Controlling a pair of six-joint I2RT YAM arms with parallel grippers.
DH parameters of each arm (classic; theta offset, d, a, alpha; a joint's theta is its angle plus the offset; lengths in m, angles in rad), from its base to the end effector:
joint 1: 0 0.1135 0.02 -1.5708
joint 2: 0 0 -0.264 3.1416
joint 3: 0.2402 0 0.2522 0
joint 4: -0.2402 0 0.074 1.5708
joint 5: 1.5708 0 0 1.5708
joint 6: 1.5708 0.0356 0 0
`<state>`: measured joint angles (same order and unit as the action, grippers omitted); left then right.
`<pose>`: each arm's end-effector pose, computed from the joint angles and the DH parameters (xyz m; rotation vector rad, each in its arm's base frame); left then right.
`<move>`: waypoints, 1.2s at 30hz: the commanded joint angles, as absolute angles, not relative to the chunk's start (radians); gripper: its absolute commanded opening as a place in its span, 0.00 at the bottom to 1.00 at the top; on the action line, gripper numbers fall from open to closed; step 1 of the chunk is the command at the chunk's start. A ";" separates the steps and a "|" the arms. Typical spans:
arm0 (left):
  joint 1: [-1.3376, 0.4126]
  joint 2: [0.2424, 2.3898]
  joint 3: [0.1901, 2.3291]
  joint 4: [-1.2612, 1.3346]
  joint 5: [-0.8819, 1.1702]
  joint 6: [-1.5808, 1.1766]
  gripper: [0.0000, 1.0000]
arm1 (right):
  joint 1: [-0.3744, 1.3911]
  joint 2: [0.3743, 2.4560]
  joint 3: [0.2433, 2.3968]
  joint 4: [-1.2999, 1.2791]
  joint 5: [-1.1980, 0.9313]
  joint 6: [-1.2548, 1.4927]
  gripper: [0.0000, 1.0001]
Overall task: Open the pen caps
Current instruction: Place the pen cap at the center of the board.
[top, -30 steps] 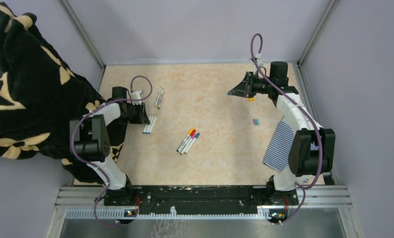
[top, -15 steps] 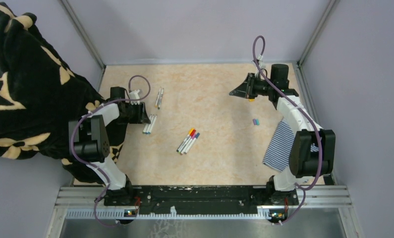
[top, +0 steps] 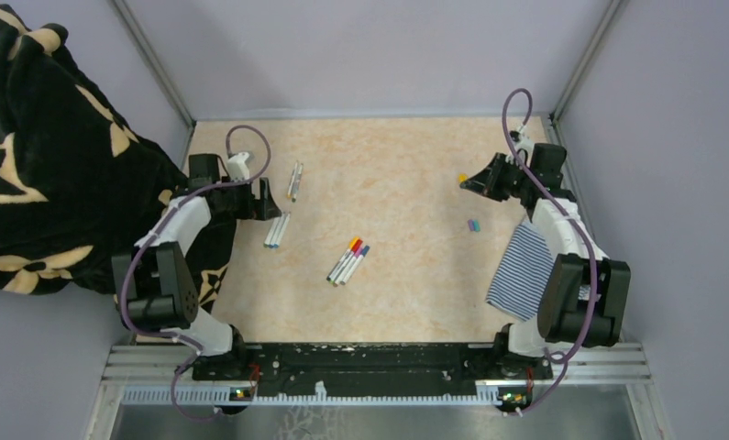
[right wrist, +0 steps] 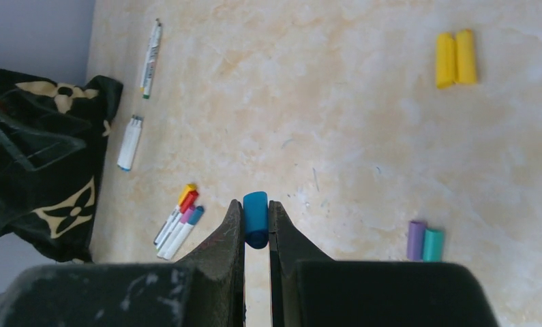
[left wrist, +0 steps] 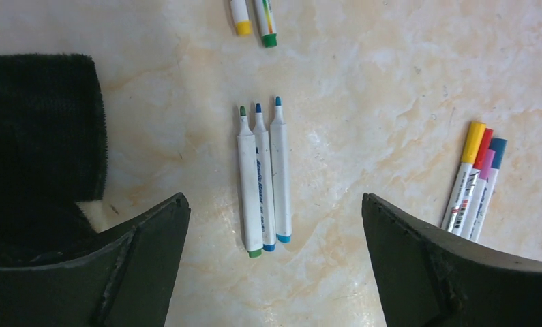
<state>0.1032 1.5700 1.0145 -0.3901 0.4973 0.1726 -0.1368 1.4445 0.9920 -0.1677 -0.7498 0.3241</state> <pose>0.3212 0.0162 0.2139 0.2819 2.4069 -0.5001 0.3151 -0.0189 0.2641 0.0656 2.1411 0.9236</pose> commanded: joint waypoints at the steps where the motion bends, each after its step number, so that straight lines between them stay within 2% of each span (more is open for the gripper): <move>1: 0.112 1.481 1.006 -0.414 0.542 0.222 0.99 | -0.175 1.382 0.949 -0.158 -0.677 0.270 0.00; 12: 0.113 1.213 0.948 -0.586 0.614 0.393 0.99 | -0.267 1.430 0.841 -0.078 -0.561 0.318 0.00; 18: 0.113 1.090 0.838 -0.577 0.708 0.456 0.99 | -0.268 1.464 0.830 -0.039 -0.485 0.321 0.00; 36: 0.112 1.047 0.813 -0.600 0.800 0.518 0.99 | -0.268 1.699 0.916 -0.060 -0.467 0.308 0.00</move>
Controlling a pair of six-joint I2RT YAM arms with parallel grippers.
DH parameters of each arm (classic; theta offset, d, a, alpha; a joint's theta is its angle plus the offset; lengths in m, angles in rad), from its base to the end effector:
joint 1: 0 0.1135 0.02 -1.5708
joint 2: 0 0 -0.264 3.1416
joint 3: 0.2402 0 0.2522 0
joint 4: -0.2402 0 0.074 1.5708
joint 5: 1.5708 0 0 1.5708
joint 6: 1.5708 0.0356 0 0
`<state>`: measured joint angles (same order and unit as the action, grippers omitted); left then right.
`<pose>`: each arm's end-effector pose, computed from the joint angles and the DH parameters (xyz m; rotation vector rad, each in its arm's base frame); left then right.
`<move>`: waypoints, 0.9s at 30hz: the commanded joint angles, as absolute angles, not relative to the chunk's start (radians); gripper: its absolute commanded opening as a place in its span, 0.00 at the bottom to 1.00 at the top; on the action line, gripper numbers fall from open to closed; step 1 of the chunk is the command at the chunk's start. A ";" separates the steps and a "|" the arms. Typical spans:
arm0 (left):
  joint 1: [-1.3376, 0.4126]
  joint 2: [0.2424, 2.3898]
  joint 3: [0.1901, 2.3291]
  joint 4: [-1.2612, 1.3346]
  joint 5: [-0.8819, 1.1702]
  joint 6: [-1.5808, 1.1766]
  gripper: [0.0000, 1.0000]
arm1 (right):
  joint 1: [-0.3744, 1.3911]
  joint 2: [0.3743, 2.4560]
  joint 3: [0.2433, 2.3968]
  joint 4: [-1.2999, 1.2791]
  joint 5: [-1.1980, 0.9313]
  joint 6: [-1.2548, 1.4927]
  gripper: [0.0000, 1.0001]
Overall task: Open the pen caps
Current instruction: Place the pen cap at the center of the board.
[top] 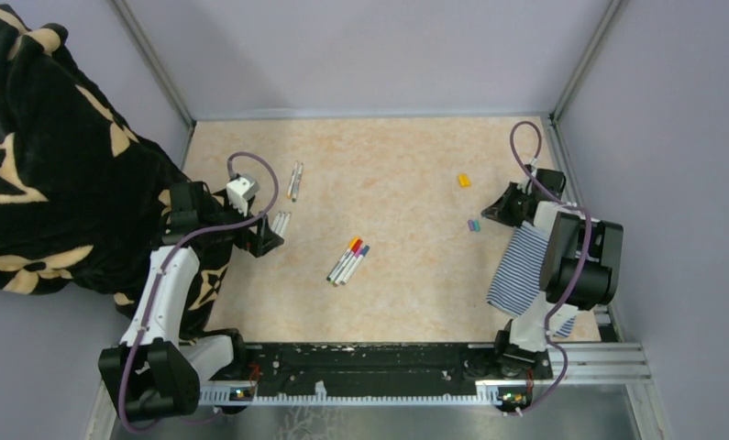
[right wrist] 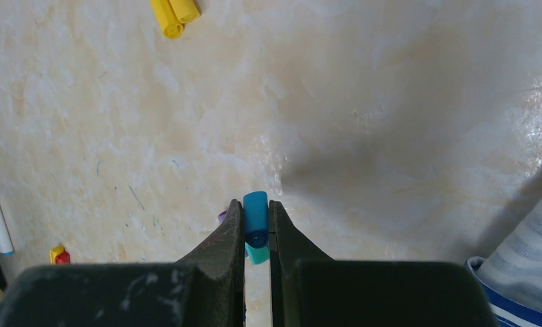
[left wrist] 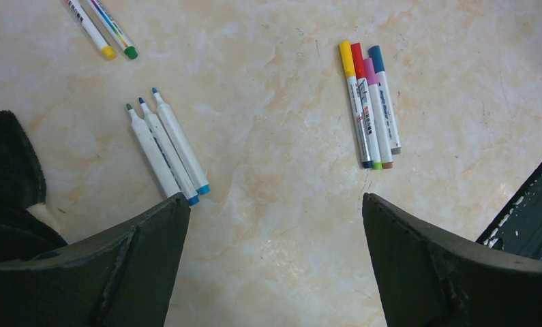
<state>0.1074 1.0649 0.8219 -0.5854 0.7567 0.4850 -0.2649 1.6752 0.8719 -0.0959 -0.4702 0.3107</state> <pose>0.2132 -0.0016 0.2701 0.7363 2.0663 -0.5779 0.3194 -0.0699 0.1587 0.4927 2.3767 0.5985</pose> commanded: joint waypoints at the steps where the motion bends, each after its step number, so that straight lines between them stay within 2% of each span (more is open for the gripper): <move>1: 0.112 1.046 0.813 -0.601 0.805 0.520 0.99 | -0.268 1.706 0.915 -0.056 -0.469 0.311 0.00; 9: 0.113 1.047 0.811 -0.604 0.813 0.525 0.99 | -0.247 1.735 0.925 -0.063 -0.475 0.304 0.00; 21: 0.113 1.043 0.809 -0.604 0.814 0.526 1.00 | -0.247 1.751 0.928 -0.104 -0.480 0.296 0.20; 27: 0.112 1.048 0.809 -0.603 0.815 0.529 1.00 | -0.247 1.743 0.925 -0.120 -0.485 0.290 0.24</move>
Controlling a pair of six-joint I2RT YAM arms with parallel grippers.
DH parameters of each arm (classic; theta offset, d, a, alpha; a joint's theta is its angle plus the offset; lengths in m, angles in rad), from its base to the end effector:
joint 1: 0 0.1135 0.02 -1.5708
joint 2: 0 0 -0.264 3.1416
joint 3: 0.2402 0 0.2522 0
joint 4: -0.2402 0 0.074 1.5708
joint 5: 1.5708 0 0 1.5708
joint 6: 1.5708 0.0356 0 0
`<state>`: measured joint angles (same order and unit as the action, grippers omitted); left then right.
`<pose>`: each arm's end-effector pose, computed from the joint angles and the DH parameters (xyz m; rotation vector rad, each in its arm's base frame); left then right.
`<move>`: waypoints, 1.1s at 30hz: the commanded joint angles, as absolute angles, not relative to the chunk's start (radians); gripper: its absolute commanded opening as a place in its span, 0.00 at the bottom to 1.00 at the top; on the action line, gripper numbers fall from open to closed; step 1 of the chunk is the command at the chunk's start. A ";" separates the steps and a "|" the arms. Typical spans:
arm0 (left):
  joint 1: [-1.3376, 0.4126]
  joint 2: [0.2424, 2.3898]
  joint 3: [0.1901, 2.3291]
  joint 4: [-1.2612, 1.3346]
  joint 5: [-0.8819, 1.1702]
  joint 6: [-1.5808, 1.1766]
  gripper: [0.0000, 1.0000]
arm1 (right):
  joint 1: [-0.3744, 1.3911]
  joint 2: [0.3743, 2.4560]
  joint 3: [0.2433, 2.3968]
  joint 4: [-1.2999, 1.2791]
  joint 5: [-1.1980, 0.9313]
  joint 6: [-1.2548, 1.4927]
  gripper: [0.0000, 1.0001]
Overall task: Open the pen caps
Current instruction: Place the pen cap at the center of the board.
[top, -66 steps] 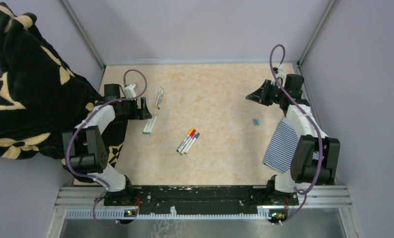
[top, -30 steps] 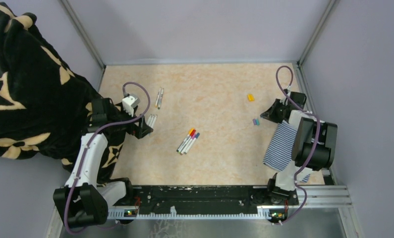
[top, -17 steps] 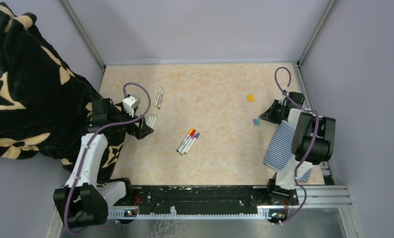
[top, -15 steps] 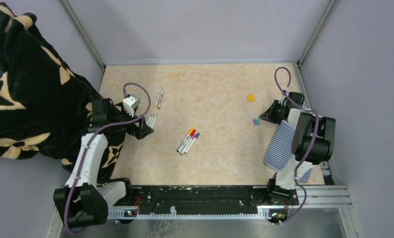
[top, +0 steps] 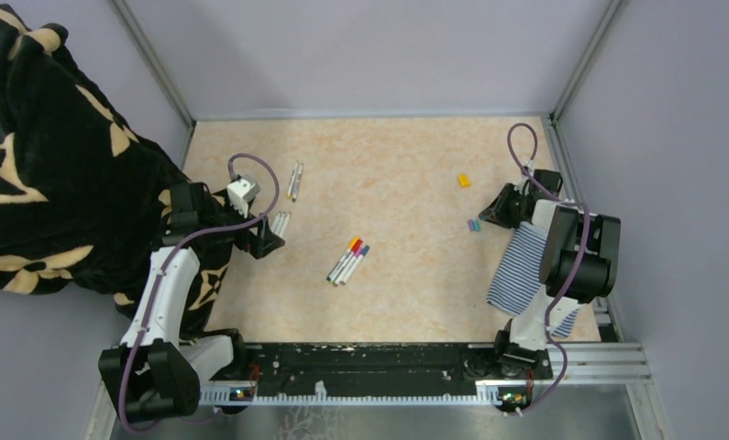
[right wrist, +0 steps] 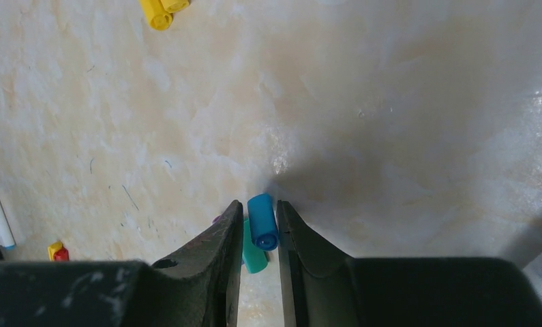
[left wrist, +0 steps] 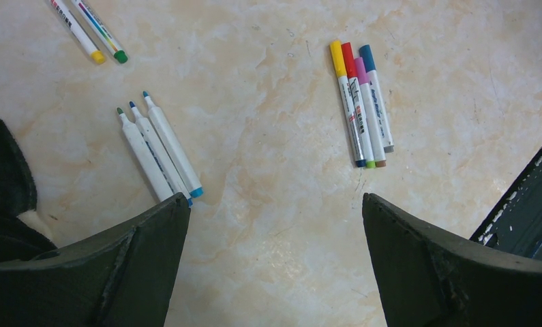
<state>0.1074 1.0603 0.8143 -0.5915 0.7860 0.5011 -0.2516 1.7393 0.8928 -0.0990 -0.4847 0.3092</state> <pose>0.2111 -0.0026 0.2687 0.7592 2.0496 -0.6054 0.3269 -0.0669 0.1445 0.4923 2.4202 0.6313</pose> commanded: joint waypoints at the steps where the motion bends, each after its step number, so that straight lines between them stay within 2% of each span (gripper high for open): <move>1: 0.113 1.048 0.808 -0.603 0.816 0.529 0.99 | -0.247 1.741 0.925 -0.122 -0.487 0.290 0.25; 12: 0.113 1.046 0.807 -0.603 0.815 0.530 0.99 | -0.244 1.715 0.913 -0.138 -0.494 0.282 0.30; 33: 0.113 1.054 0.807 -0.604 0.816 0.529 1.00 | -0.220 1.685 0.913 -0.181 -0.433 0.255 0.31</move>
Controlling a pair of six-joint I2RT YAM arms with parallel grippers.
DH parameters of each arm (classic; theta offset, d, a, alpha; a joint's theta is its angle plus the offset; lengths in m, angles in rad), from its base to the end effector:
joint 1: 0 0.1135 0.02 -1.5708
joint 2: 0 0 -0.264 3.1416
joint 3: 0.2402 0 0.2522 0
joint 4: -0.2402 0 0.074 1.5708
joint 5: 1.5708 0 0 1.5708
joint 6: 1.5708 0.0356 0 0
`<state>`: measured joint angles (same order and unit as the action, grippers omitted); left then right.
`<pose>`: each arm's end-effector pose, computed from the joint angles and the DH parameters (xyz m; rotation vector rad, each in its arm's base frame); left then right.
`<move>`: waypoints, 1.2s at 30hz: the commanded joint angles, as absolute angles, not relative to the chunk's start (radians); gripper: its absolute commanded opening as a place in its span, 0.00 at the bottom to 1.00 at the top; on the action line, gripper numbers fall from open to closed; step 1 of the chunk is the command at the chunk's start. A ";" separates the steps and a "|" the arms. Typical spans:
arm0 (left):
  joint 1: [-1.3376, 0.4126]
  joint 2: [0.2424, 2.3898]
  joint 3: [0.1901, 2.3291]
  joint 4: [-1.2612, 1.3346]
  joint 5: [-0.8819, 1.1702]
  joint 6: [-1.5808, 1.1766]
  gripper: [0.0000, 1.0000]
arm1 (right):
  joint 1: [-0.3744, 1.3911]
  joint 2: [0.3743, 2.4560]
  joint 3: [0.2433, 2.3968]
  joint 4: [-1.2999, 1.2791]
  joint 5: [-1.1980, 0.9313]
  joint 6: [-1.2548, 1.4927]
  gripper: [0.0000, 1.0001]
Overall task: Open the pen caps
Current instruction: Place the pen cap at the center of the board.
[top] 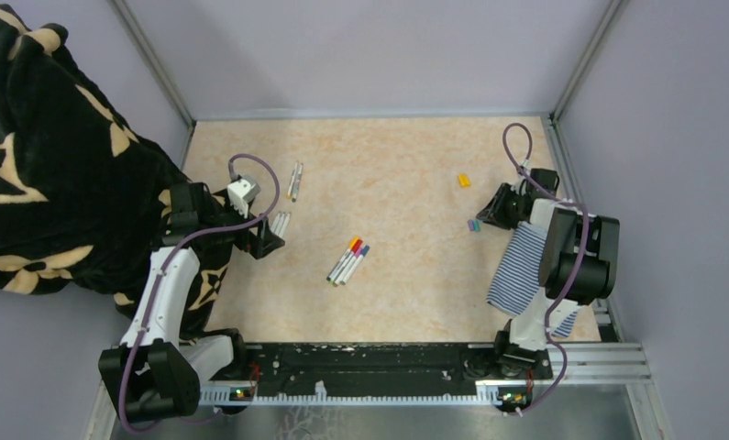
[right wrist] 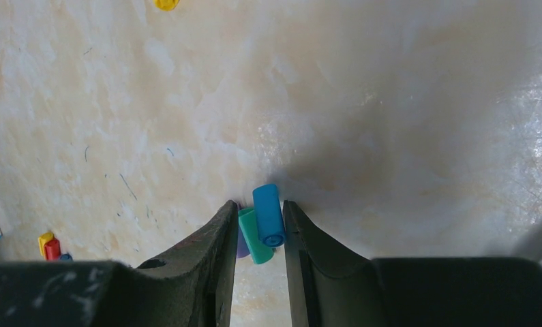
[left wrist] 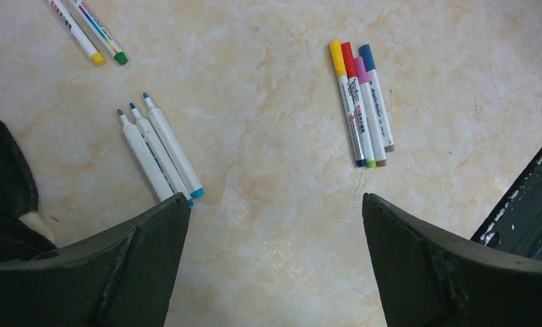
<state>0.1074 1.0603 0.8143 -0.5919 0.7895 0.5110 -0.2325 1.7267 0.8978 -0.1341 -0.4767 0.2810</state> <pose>0.2110 -0.0027 0.2687 0.7698 2.0430 -0.6038 0.3259 -0.0604 0.1475 0.4469 2.4462 0.6211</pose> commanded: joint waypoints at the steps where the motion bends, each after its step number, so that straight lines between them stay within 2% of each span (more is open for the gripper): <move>1: 0.112 1.054 0.809 -0.604 0.815 0.530 0.99 | -0.219 1.681 0.913 -0.182 -0.432 0.253 0.31; 31: 0.112 1.072 0.809 -0.600 0.826 0.533 1.00 | -0.207 1.622 0.926 -0.199 -0.457 0.244 0.35; 36: 0.106 1.113 0.814 -0.590 0.826 0.526 1.00 | -0.208 1.571 0.944 -0.203 -0.482 0.235 0.40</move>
<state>0.1074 1.0821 0.8143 -0.5915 0.7982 0.5140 -0.2176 1.6577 0.8978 -0.2138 -0.4496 0.2577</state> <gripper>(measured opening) 0.996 0.373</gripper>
